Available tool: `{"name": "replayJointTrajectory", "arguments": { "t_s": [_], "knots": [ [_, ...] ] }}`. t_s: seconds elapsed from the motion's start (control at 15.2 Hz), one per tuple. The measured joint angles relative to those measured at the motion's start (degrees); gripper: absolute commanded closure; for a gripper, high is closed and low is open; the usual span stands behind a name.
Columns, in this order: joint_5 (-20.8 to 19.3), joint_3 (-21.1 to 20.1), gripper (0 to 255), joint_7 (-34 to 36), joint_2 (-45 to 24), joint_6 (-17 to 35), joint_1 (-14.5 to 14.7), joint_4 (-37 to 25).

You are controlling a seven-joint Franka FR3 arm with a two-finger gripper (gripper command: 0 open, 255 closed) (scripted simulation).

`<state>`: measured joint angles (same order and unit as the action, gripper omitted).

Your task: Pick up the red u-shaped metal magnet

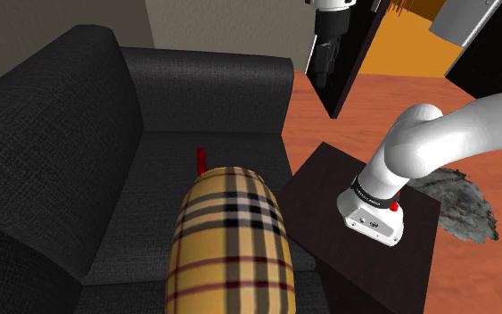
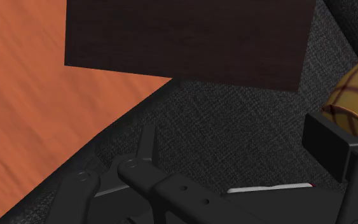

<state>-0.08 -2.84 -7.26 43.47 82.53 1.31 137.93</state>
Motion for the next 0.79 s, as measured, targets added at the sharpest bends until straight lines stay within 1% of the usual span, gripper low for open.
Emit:
{"name": "replayJointTrajectory", "arguments": {
  "t_s": [0.07,0.2,0.66,0.79],
  "knots": [
    [0.0,0.0,0,0.0,0.0,0.0,0.0,0.0],
    [0.88,-1.2,0,1.44,-1.15,2.21,0.34,0.55],
    [4.55,-7.71,0,9.13,-7.51,14.19,1.96,2.87],
    [5.3,-10.03,0,11.82,-11.02,18.18,2.34,2.38]
  ]
}}
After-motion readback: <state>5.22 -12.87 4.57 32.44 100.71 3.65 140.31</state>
